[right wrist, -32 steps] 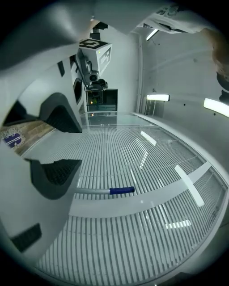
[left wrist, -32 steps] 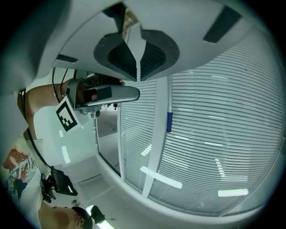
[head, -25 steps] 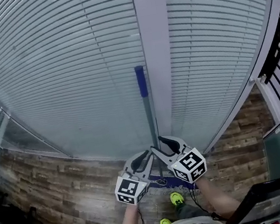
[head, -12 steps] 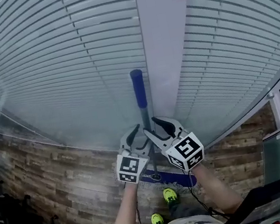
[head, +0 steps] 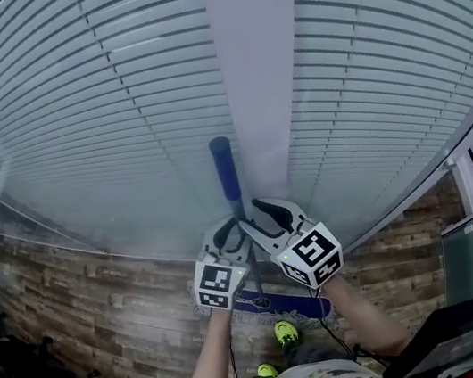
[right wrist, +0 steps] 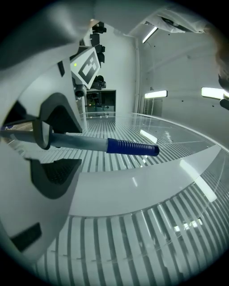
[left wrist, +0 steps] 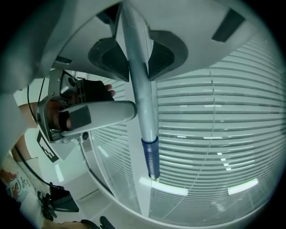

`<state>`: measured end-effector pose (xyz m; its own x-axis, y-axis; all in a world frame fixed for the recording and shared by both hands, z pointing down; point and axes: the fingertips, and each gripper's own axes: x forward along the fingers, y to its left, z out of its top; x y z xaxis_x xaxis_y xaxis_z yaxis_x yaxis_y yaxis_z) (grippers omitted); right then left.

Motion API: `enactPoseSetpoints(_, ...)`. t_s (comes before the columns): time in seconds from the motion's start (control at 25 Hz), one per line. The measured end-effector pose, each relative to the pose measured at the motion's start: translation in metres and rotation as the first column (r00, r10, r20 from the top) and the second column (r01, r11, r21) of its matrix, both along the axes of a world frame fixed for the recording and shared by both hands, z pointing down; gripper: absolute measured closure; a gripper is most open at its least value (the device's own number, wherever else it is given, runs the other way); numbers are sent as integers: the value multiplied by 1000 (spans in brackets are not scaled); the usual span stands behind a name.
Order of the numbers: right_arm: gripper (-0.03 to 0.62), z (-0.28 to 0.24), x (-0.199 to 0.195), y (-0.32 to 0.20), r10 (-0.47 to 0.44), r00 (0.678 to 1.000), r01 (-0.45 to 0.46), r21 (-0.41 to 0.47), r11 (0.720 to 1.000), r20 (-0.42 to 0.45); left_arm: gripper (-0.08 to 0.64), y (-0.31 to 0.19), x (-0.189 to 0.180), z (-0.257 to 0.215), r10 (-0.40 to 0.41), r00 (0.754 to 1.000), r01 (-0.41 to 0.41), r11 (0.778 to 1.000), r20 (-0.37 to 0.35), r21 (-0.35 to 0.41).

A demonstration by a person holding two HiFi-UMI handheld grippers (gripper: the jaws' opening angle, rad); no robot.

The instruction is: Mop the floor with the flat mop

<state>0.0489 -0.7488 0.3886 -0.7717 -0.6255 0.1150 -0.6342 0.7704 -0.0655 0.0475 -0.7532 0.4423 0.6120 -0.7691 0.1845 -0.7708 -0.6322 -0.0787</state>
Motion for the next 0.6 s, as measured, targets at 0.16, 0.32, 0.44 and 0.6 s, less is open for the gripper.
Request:
enactPoseSetpoints(0.16,426,-25,2,29,8,1000,-10,63,998,29,422,38,12,-3,20,1000,-20,1000,7,7)
enactPoseSetpoints(0.32,426,-52,-1,69,3,999,-8,130,991,36,423,87,16,2,28,1000,-28,1000,12,5)
enactPoseSetpoints(0.44,419,-81,-13,109,-28,1000,27,187,982,1,425,125,12,-8,30,999,-30,999,13,10)
enactPoseSetpoints(0.6,414,-106,-24,166,-37,997,22,203,979,69,429,182,9,-8,56,998,-56,998,6,12)
